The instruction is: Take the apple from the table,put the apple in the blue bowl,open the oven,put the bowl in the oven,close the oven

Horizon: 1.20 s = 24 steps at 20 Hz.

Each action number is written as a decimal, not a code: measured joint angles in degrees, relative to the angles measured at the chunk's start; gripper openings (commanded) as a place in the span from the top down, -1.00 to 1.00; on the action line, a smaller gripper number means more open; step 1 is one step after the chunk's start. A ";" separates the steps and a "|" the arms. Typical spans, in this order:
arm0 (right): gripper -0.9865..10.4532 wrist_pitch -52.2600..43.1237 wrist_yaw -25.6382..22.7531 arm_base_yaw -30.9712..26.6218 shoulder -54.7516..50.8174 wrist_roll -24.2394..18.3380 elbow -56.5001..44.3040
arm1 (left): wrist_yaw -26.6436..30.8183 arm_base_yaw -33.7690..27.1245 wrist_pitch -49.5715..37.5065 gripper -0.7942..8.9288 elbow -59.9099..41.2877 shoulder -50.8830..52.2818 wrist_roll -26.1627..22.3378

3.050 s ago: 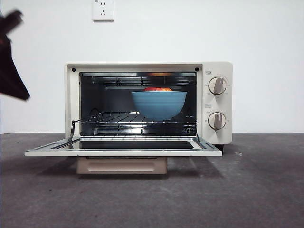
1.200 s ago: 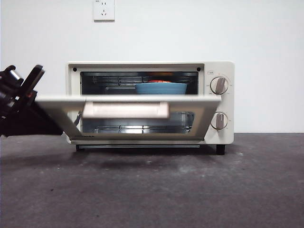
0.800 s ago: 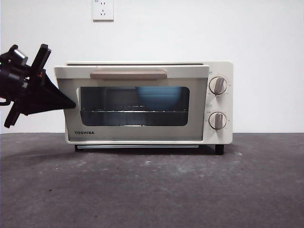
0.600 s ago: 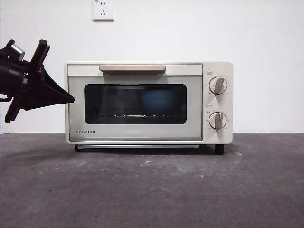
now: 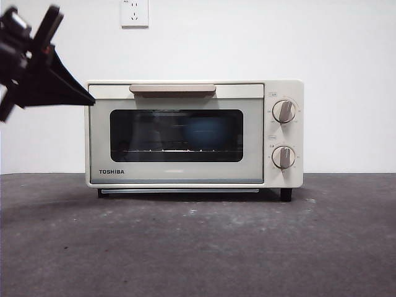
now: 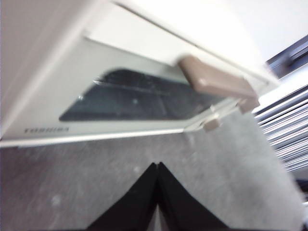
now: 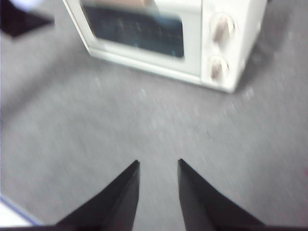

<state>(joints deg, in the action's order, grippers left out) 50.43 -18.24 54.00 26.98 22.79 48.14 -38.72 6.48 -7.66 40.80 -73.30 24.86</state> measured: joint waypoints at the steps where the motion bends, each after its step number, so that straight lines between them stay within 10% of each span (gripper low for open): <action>1: 0.60 -2.01 0.00 0.00 0.00 -0.28 -0.42 | 2.99 1.42 4.70 0.82 0.00 3.32 -2.49; 13: 0.61 -31.52 0.22 0.00 0.04 -6.45 -15.28 | 32.83 21.05 30.27 0.82 0.00 34.01 -10.38; 24: 0.82 -36.52 1.53 0.00 0.04 -7.69 -16.72 | 34.75 22.82 33.73 0.82 0.00 38.49 -10.40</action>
<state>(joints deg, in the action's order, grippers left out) 13.91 -16.71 54.00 27.03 15.09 31.42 -3.97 29.30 26.06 40.80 -34.81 14.46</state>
